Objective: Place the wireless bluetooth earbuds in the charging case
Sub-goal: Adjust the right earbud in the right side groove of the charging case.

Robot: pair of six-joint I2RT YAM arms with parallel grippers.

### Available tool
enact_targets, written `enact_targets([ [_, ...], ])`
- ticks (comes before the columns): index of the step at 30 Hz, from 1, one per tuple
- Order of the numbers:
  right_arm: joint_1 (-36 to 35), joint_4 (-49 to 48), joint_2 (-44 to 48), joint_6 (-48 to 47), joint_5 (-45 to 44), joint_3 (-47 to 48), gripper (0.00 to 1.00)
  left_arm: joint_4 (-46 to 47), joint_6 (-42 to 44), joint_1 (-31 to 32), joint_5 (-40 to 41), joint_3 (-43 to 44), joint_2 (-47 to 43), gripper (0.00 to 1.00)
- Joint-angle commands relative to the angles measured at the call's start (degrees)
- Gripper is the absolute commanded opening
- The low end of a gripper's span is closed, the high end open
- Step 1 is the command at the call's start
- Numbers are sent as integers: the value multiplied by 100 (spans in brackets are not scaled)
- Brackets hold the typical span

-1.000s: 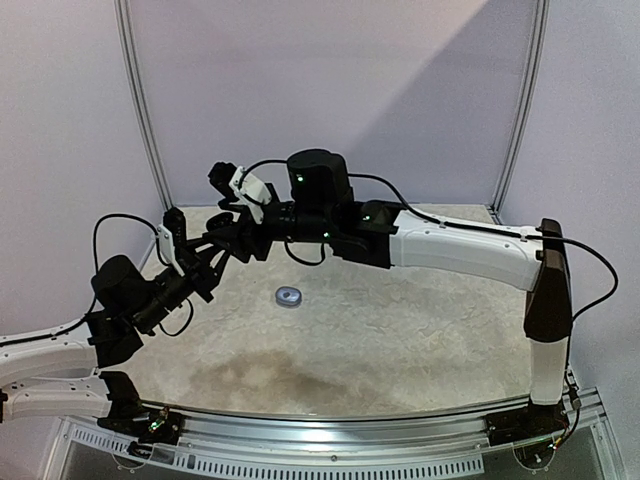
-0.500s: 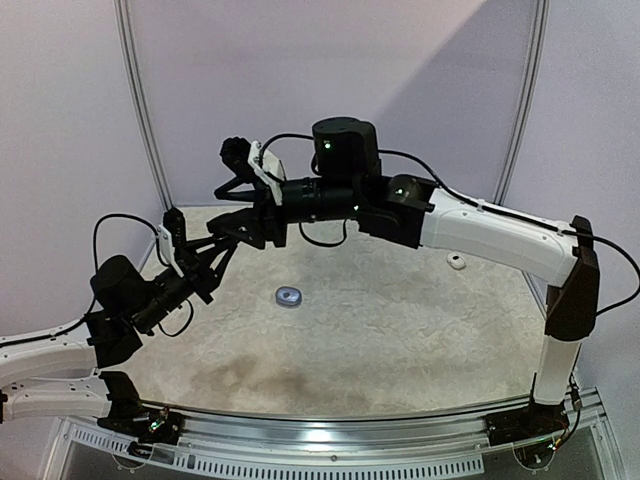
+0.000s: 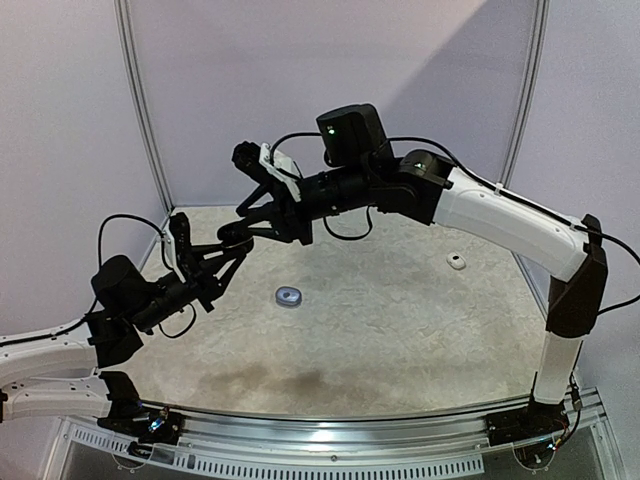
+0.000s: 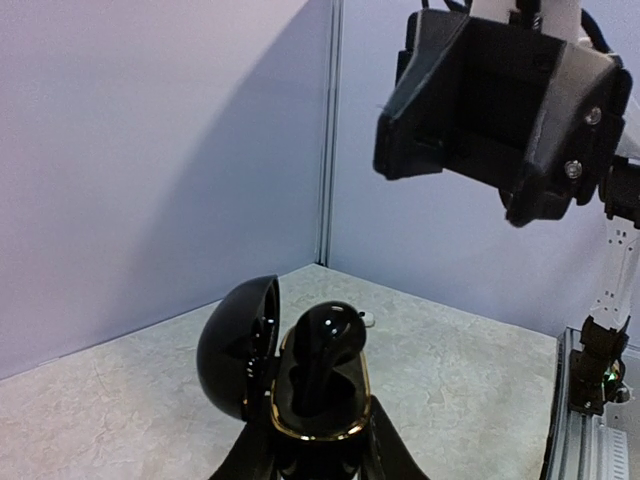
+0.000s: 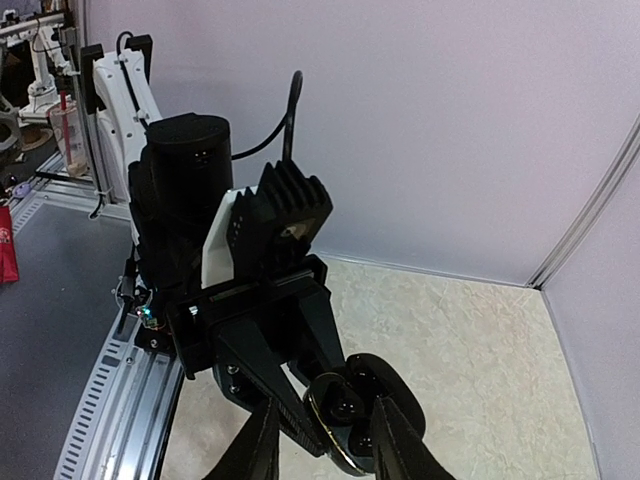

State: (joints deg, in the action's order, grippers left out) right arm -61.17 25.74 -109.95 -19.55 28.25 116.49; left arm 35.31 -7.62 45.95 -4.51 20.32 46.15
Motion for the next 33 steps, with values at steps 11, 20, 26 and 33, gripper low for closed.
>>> enact_targets([
  [11, -78, 141, -316, 36, -447, 143, 23, 151, -25, 54, -159, 101, 70, 0],
  [20, -79, 271, -511, 13, -478, 313, 18, 178, 10, 61, -152, 108, 84, 0],
  [26, -79, 379, -591, -25, -408, 393, 15, 178, 40, 59, -135, 121, 77, 0],
  [33, -88, 679, -704, -230, -302, 528, 14, 187, 82, 55, -122, 133, 90, 0],
])
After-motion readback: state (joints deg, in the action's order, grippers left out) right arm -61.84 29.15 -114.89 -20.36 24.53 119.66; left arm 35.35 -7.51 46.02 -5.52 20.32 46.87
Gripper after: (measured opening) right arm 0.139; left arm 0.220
